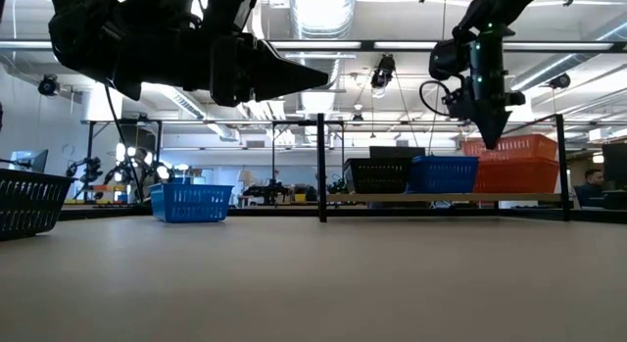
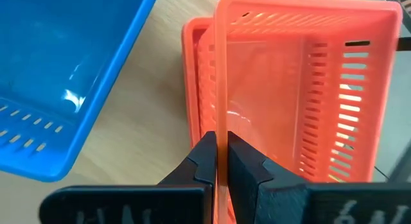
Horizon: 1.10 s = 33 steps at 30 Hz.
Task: Stack baskets on shelf by color
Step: Stack the orange bin on top of the other orange bins on the shelf
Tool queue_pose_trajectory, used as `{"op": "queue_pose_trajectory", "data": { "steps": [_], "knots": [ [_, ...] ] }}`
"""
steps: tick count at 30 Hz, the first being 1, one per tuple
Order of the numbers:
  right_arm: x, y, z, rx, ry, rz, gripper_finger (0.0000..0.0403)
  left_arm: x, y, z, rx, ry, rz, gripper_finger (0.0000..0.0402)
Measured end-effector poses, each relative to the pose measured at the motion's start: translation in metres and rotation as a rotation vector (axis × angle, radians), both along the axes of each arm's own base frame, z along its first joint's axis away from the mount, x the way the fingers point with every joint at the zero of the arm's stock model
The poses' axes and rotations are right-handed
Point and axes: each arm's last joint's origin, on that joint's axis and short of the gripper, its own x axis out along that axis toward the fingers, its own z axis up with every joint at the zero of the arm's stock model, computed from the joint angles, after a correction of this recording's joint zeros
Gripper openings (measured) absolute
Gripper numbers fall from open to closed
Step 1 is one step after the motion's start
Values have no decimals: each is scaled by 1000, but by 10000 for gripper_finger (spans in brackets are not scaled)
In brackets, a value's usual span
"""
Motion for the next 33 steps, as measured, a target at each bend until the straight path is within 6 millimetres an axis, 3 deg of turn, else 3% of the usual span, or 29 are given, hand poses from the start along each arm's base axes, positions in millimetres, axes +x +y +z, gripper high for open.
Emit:
{"op": "queue_pose_trajectory", "data": {
  "steps": [13,22,33],
  "knots": [
    [0,4,-15,76,-61,-4,15,0,0,1,0,-3,0,15],
    [8,-5,-14,-13,-171,-69,19,0,0,1,0,-3,0,15],
    [8,-4,13,-1,-142,39,126,0,0,0,1,1,0,15]
  ]
}}
